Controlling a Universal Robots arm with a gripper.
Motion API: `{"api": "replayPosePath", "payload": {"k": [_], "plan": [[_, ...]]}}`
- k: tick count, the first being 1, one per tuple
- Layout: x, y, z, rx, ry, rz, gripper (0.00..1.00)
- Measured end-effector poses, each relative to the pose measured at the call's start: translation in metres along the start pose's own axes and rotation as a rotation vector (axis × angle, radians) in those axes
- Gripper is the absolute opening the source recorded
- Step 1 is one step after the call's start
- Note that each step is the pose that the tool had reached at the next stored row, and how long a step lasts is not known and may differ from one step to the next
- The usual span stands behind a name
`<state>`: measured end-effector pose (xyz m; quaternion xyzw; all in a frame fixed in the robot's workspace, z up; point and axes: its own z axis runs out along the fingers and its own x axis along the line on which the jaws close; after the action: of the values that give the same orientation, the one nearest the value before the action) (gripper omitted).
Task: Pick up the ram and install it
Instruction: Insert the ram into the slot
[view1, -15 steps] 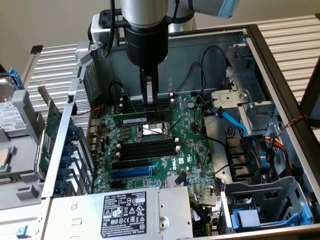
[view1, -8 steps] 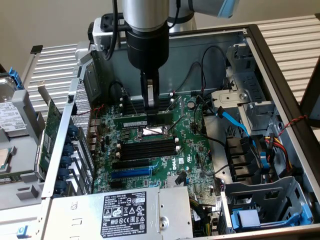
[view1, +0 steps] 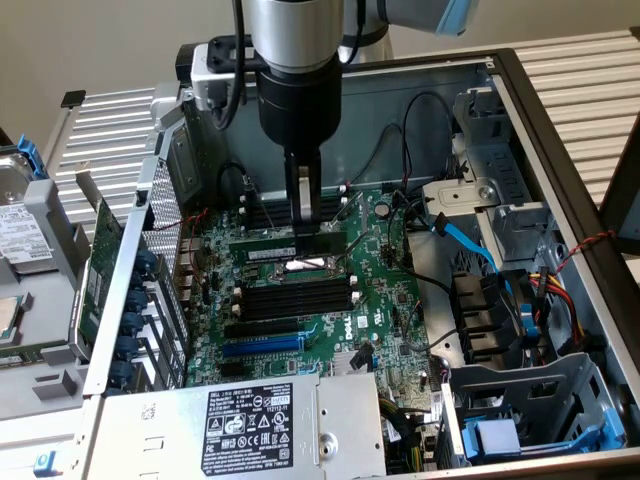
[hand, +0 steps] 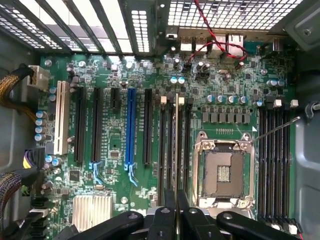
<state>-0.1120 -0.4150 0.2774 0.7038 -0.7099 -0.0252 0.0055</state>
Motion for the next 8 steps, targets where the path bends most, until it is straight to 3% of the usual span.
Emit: {"api": "replayPosePath", "payload": {"k": [8], "plan": [[0.0003, -0.0005, 0.0092, -0.0010, 0.0004, -0.011, 0.13]]}}
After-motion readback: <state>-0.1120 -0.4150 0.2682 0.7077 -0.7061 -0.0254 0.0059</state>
